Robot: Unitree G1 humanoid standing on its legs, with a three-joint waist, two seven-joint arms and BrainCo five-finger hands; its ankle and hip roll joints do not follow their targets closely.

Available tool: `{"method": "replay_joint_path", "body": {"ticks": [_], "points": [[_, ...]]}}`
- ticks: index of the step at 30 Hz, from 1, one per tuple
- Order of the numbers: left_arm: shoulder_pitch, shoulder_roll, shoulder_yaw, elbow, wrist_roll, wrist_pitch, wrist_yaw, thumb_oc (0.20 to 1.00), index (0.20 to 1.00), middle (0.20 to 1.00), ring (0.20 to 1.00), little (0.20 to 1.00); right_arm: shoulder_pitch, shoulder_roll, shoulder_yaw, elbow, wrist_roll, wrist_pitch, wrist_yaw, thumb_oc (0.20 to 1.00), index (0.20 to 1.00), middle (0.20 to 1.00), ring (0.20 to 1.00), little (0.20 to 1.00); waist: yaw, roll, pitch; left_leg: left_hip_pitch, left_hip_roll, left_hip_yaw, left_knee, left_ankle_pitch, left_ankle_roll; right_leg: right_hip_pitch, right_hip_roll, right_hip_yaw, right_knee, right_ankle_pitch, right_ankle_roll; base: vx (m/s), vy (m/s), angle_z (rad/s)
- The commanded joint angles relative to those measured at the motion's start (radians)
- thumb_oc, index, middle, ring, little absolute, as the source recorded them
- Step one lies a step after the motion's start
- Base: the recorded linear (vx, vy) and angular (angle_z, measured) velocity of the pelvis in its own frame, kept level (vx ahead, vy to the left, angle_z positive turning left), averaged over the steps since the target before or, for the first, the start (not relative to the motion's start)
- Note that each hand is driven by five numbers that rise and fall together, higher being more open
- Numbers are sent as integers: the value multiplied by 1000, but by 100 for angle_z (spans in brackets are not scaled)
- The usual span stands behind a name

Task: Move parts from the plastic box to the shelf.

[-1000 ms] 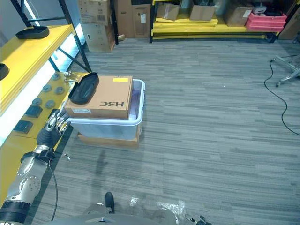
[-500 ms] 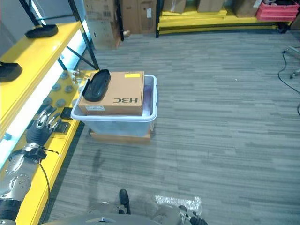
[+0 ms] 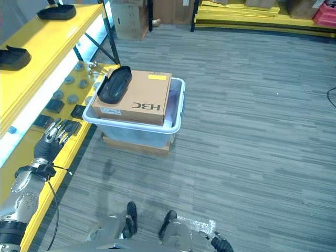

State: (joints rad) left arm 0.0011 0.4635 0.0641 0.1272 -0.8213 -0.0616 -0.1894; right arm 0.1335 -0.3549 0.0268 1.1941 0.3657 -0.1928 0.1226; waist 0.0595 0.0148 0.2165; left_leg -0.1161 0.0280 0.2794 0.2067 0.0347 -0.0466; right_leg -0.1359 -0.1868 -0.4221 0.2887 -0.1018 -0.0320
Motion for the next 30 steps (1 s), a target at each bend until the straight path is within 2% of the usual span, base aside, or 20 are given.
{"method": "replay_joint_path", "body": {"ticks": [1, 3, 6, 8, 11, 13, 16, 18, 19, 20, 21, 22, 23, 24, 25, 26, 27, 28, 29, 30], "points": [[-44, -24, 2, -22, -44, -85, -30, 1000, 1000, 1000, 1000, 1000, 32, -23, -23, 10, -27, 12, -3, 1000, 1000, 1000, 1000, 1000, -19, 40, -4, -3, 161, 3, -237, 157, -69, 113, 46, 39, -177, 93, 135, 571, 470, 15], [-35, -25, 9, -18, -43, -79, -40, 1000, 1000, 1000, 1000, 1000, 41, -37, -37, 3, -27, 29, 6, 1000, 1000, 1000, 1000, 1000, -17, 52, -1, -43, 221, 0, -272, 239, -92, 132, 47, 52, -142, 57, 123, 483, 344, 58], [-31, -24, 23, -1, -46, -76, -63, 1000, 1000, 1000, 1000, 1000, 55, -47, -47, 3, -55, 31, 33, 1000, 1000, 1000, 1000, 1000, -24, 60, 4, -81, 270, 20, -275, 285, -105, 149, 37, 45, -107, 35, 119, 340, 267, -10], [-25, -24, 37, 36, -19, -104, -85, 1000, 1000, 1000, 1000, 1000, 63, -34, -38, 17, -81, 6, 28, 1000, 1000, 1000, 1000, 1000, -17, 54, 1, -71, 254, 12, -235, 215, -83, 139, -10, 62, -33, -12, 130, 489, 493, -49], [-17, -20, 42, 43, 35, -112, -96, 1000, 1000, 1000, 1000, 1000, 66, -34, -52, 34, -79, -6, 39, 1000, 1000, 1000, 1000, 1000, -4, 54, -1, -94, 231, -7, -150, 169, -75, 139, -44, 63, 4, -33, 128, 302, 291, -67], [-13, 12, 37, 13, 35, -93, -120, 1000, 1000, 1000, 1000, 1000, 64, -30, -54, 35, -85, -19, 56, 1000, 1000, 1000, 1000, 1000, 22, 52, -10, -99, 165, -28, -120, 110, -47, 169, -82, 58, -1, -38, 147, 272, 307, -61], [-15, 30, 24, -52, 34, -53, -129, 1000, 1000, 1000, 1000, 1000, 49, -14, -35, 23, -39, -46, 42, 1000, 1000, 1000, 1000, 1000, 53, 55, -17, -108, 89, -30, -121, 81, -19, 187, -120, 47, 4, -39, 159, 189, 323, -3], [-24, 39, 0, -59, 17, -46, -154, 1000, 1000, 1000, 1000, 1000, 24, -12, -20, -11, 32, -44, 33, 1000, 1000, 1000, 1000, 1000, 68, 58, -15, -106, 10, -32, -136, 47, 30, 172, -158, 62, 86, -3, 159, 161, 372, 80], [-26, 40, -14, -52, 23, -58, -177, 1000, 1000, 1000, 1000, 1000, 22, -4, -14, -51, 40, -26, 20, 1000, 1000, 1000, 1000, 1000, 66, 57, -11, -88, -28, -29, -148, 19, 62, 131, -181, 78, 179, 49, 168, 179, 324, 68], [-26, 41, -18, -52, 28, -63, -189, 1000, 1000, 1000, 1000, 1000, 22, -2, -8, -72, 37, -13, 14, 1000, 1000, 1000, 1000, 1000, 67, 57, -10, -77, -43, -25, -154, 8, 78, 115, -188, 82, 226, 61, 174, 186, 283, 30], [-25, 43, -27, -62, 35, -71, -191, 1000, 1000, 1000, 1000, 1000, 20, 0, 1, -88, 26, -1, 6, 1000, 1000, 1000, 1000, 1000, 63, 58, -4, -56, -59, -30, -167, -4, 94, 68, -183, 99, 277, 85, 179, 195, 121, -9], [-28, 53, -50, -101, 28, -75, -161, 1000, 1000, 1000, 1000, 1000, 11, 0, 22, -94, 19, -1, 0, 1000, 1000, 1000, 1000, 1000, 50, 68, 14, -15, -67, -43, -194, -11, 99, -7, -149, 103, 279, 95, 173, 203, -89, -26], [-38, 56, -69, -141, 14, -63, -119, 1000, 1000, 1000, 1000, 1000, -6, -5, 32, -90, 29, -4, 1, 1000, 1000, 1000, 1000, 1000, 33, 71, 36, 11, -64, -47, -204, -21, 93, -59, -129, 106, 191, 133, 179, 152, -192, -38], [-41, 59, -73, -146, 12, -65, -112, 1000, 1000, 1000, 1000, 1000, -10, -5, 30, -91, 28, -4, 3, 1000, 1000, 1000, 1000, 1000, 28, 68, 41, 14, -64, -49, -203, -28, 93, -72, -129, 111, 154, 156, 185, 90, -333, -23], [-53, 68, -89, -158, 4, -73, -89, 1000, 1000, 1000, 1000, 1000, -25, -7, 28, -94, 27, 2, 6, 1000, 1000, 1000, 1000, 1000, 8, 56, 55, 20, -61, -54, -196, -52, 91, -111, -126, 128, 37, 213, 201, -5, -363, 1], [-68, 78, -103, -168, 2, -84, -68, 1000, 1000, 1000, 1000, 1000, -35, -7, 23, -100, 16, 10, 13, 1000, 1000, 1000, 1000, 1000, -12, 38, 66, 12, -55, -50, -177, -67, 97, -146, -129, 145, -70, 295, 206, 29, -441, 21], [-71, 94, -101, -176, -13, -82, -64, 1000, 1000, 1000, 1000, 1000, -29, 0, 14, -104, -8, 11, 19, 1000, 1000, 1000, 1000, 1000, -27, 27, 72, 9, -48, -53, -148, -97, 103, -196, -139, 190, -66, 348, 212, 63, -404, 31], [-69, 88, -97, -174, -22, -83, -64, 1000, 1000, 1000, 1000, 1000, -22, 1, 13, -107, -26, 17, 20, 1000, 1000, 1000, 1000, 1000, -34, 25, 70, 16, -19, -46, -139, -95, 99, -190, -144, 189, -60, 321, 215, 194, -386, 28], [-68, 72, -89, -168, -33, -64, -73, 1000, 1000, 1000, 1000, 1000, -3, 0, 13, -108, -24, 22, 19, 1000, 1000, 1000, 1000, 1000, -39, 17, 55, 36, 13, -38, -141, -85, 80, -134, -131, 150, -102, 266, 220, 182, -307, 46], [-69, 69, -88, -166, -39, -59, -73, 1000, 1000, 1000, 1000, 1000, 1, -1, 12, -106, -21, 21, 21, 1000, 1000, 1000, 1000, 1000, -40, 15, 50, 38, 19, -37, -142, -83, 76, -123, -128, 142, -109, 259, 221, 260, -351, 48]]}}
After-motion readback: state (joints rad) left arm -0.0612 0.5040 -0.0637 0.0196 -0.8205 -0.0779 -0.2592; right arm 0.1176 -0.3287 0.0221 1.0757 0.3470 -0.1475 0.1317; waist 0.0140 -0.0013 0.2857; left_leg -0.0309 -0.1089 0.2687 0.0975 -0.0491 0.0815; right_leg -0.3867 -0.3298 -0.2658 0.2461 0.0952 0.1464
